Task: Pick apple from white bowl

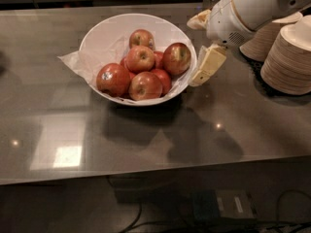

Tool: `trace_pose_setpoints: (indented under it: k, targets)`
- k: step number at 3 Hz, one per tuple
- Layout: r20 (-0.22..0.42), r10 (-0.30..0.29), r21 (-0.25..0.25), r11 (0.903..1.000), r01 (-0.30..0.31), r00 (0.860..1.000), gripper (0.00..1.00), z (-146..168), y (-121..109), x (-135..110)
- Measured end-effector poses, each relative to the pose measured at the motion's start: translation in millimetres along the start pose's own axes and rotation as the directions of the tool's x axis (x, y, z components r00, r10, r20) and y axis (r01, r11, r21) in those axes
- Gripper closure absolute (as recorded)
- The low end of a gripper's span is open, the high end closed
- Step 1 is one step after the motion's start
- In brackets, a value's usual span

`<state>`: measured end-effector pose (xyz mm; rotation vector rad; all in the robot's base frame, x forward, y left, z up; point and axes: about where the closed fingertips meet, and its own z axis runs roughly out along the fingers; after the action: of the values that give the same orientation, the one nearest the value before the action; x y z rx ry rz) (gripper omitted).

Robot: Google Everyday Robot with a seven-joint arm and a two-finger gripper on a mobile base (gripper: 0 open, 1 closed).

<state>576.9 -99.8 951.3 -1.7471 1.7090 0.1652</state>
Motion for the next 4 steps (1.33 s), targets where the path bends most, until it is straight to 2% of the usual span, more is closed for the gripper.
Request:
trace_pose_setpoints:
  k: [2,3,4]
  targets:
    - [0.085,-0.029,-0.017,0.9994,0.031,0.996,0.17,14.8,-10.5,-15.8]
    - [0.106,-0.024,-0.024,0.9994,0.026,0.994,0.26,20.3,-14.0,-13.8]
    - [0.107,-0.014,-0.03,0.9994,0.017,0.994,0.29,26.1,-16.7,-8.3]
